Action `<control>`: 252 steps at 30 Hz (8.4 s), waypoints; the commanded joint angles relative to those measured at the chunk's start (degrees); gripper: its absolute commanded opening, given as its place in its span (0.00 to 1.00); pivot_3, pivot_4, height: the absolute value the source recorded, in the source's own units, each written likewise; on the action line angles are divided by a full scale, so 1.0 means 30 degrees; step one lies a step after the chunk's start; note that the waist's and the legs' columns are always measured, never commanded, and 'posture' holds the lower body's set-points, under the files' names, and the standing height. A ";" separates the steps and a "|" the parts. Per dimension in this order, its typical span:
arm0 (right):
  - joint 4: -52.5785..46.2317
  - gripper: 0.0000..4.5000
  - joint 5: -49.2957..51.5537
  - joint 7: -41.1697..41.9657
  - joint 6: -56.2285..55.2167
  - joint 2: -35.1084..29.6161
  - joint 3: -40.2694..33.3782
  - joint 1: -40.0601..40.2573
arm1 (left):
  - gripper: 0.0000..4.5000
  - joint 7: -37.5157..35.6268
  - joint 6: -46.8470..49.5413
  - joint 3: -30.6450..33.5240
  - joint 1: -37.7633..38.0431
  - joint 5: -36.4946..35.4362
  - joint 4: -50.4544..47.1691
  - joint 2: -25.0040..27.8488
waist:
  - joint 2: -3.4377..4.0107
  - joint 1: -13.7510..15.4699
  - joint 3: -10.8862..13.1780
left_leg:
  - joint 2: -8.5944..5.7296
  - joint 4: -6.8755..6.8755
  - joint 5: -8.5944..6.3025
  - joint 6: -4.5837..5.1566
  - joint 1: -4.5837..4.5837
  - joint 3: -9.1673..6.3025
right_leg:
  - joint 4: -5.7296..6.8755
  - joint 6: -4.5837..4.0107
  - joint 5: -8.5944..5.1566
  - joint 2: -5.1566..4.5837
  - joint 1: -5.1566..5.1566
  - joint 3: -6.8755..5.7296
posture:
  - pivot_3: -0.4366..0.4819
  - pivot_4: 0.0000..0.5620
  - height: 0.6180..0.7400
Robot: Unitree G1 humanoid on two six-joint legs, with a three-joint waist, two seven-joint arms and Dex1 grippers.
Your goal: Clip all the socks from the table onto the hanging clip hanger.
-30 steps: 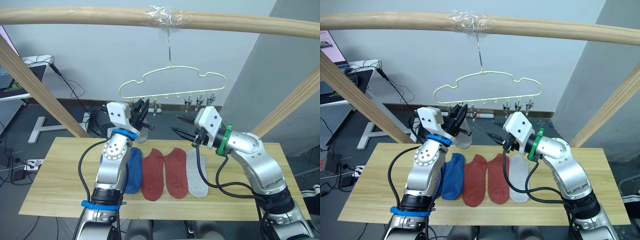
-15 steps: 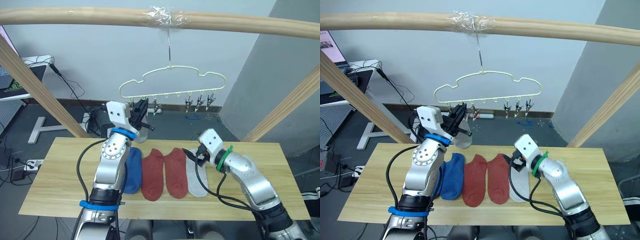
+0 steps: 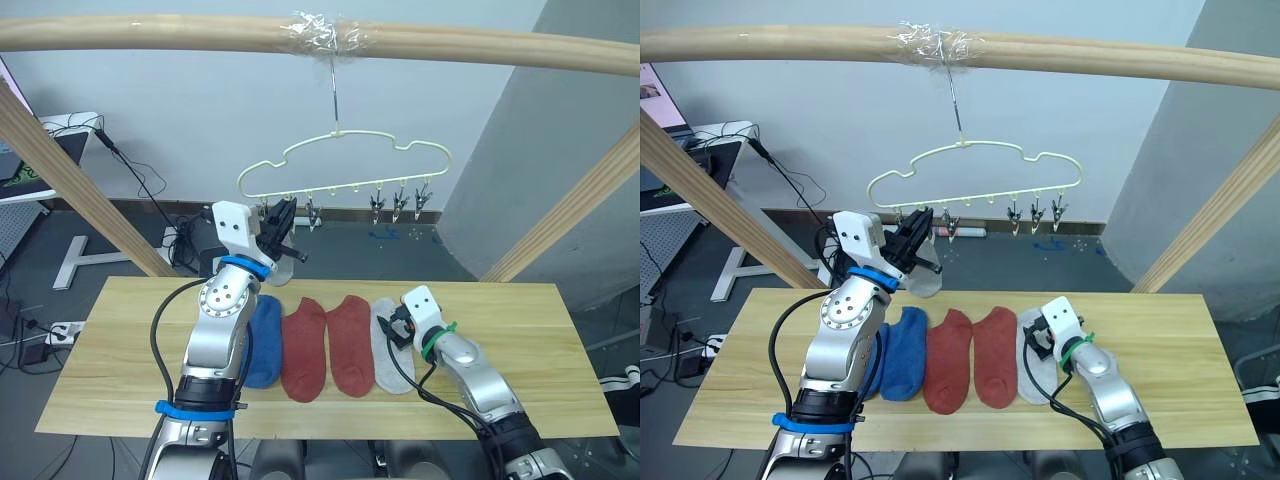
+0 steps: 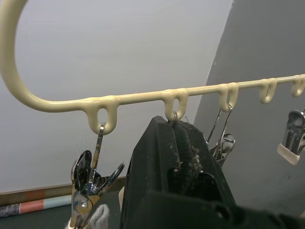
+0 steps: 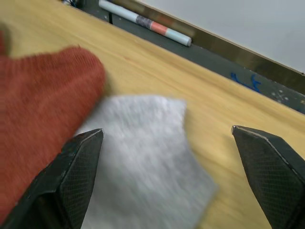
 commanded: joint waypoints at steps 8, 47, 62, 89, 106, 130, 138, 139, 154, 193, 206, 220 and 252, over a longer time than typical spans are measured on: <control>0.1077 0.47 -0.0026 -0.0315 0.0163 0.0420 -0.0421 -0.0225 | 0.00 -0.0414 0.0600 0.0604 -0.0195 -0.0579 -0.0993 0.0511 | 0.0000 0.0012 -0.0001 | -0.0002 0.0000 0.0000 0.0000 0.0001 0.0007 | 0.0001 0.0000 0.0000 -0.0004 0.0000 0.0005 | 0.51 0.39 0.71; 0.0150 0.01 -0.0601 0.8798 0.2712 0.1108 0.5180 -1.1337 | 0.00 -0.4220 1.2000 0.3323 -0.1163 -1.0762 -0.4628 0.4031 | -0.0012 0.0066 0.0020 | 0.0002 0.0007 0.0005 -0.0010 -0.0029 -0.0072 | -0.0007 -0.0007 0.0003 -0.0024 -0.0009 -0.0074 | 0.54 0.36 0.71; 0.0137 0.01 -0.0305 0.8498 0.2715 0.1924 0.4252 -1.2811 | 0.00 -0.4446 1.1210 0.2982 -0.0351 -1.0074 -0.4676 0.4234 | -0.0010 0.0058 0.0021 | 0.0004 0.0006 0.0004 -0.0009 -0.0028 -0.0071 | 0.0007 -0.0009 0.0004 -0.0028 -0.0018 -0.0074 | 0.54 0.36 0.71; -0.0102 0.48 -0.0448 0.8030 0.2725 0.2346 0.4359 -1.2299 | 0.67 -0.4950 0.9460 0.2997 0.1746 -0.8966 -0.5621 0.5133 | -0.0006 0.0067 0.0024 | 0.0003 -0.0002 0.0003 -0.0007 -0.0029 -0.0068 | 0.0005 -0.0010 0.0003 -0.0030 -0.0022 -0.0073 | 0.56 0.37 0.71; -0.9831 0.48 0.0214 0.8999 0.4972 -0.2762 0.3262 -0.5867 | 0.67 -0.6093 0.5725 0.0418 0.3587 -0.6191 -0.6085 0.4655 | -0.0003 0.0442 0.0026 | 0.0003 -0.0006 0.0002 -0.0005 -0.0033 -0.0060 | -0.0006 -0.0011 0.0001 -0.0028 -0.0021 -0.0064 | 0.55 0.37 0.71; -1.3995 0.48 0.3033 0.7673 0.6989 -0.4505 0.0867 -0.3896 | 0.67 -0.1064 -0.0318 -0.1805 0.2424 0.0128 -0.2052 -0.0064 | -0.0011 0.0316 0.0021 | -0.0006 0.0008 0.0002 -0.0001 -0.0023 -0.0031 | -0.0007 -0.0009 0.0002 -0.0012 -0.0012 -0.0029 | 0.46 0.36 0.71; -1.4258 0.48 0.3447 0.7591 0.7105 -0.4871 0.0652 -0.4000 | 0.67 -0.0287 -0.1194 -0.1889 0.1965 0.0796 -0.1202 -0.0651 | -0.0012 0.0152 0.0021 | -0.0009 0.0009 0.0002 -0.0001 -0.0025 -0.0032 | -0.0006 -0.0009 0.0002 -0.0014 -0.0012 -0.0030 | 0.45 0.37 0.71; -1.4261 0.48 0.3528 0.7583 0.7111 -0.4888 0.0638 -0.4052 | 0.67 -0.0232 -0.1237 -0.1871 0.1814 0.0841 -0.1037 -0.0689 | -0.0012 0.0131 0.0021 | -0.0009 0.0012 0.0002 -0.0001 -0.0025 -0.0034 | -0.0001 -0.0009 0.0002 -0.0014 -0.0012 -0.0034 | 0.45 0.37 0.71; -1.3684 0.48 0.4014 0.7848 0.6418 -0.5262 0.0488 -0.4424 | 0.67 0.1101 -0.1651 -0.1697 -0.0222 0.1748 0.0073 -0.1512 | -0.0014 -0.0024 0.0020 | -0.0010 0.0014 0.0003 0.0000 -0.0023 -0.0033 | 0.0001 -0.0007 0.0004 -0.0011 -0.0008 -0.0032 | 0.44 0.36 0.71; -0.5467 0.99 -0.0676 0.1492 0.3682 -0.1083 0.4624 -0.1587 | 0.00 -0.0394 -0.0417 -0.0638 -0.1048 0.0356 0.0193 -0.0133 | -0.0026 -0.0031 0.0012 | 0.0000 0.0023 0.0006 -0.0005 -0.0004 -0.0023 | 0.0035 -0.0007 0.0004 -0.0008 -0.0005 -0.0024 | 0.47 0.39 0.71; 0.3247 0.99 -0.1606 -0.0174 0.0200 0.1843 0.3871 -0.3134 | 0.00 -0.0979 0.0180 -0.0333 -0.1014 0.0113 -0.0125 0.0541 | -0.0024 -0.0010 0.0013 | -0.0003 0.0032 0.0006 -0.0004 0.0004 -0.0018 | 0.0067 -0.0007 0.0003 -0.0007 -0.0006 -0.0020 | 0.51 0.39 0.71; 0.4395 0.38 -0.2012 0.0494 -0.0393 0.2150 0.3666 -0.2918 | 0.00 -0.1967 0.2413 0.0666 -0.0859 -0.1680 -0.1059 0.1318 | -0.0024 -0.0010 0.0011 | -0.0007 0.0057 0.0010 -0.0005 0.0044 -0.0021 | 0.0177 -0.0006 0.0002 -0.0005 -0.0006 -0.0014 | 0.52 0.39 0.71; -0.3894 0.01 -0.0097 0.3243 0.5450 0.3636 0.2775 -0.8959 | 0.00 -0.4388 0.9093 0.2084 -0.1167 -0.8259 -0.3073 0.2824 | -0.0020 -0.0021 0.0021 | 0.0002 0.0022 0.0016 -0.0018 -0.0005 -0.0055 | 0.0123 -0.0017 -0.0005 -0.0007 -0.0041 -0.0047 | 0.52 0.36 0.71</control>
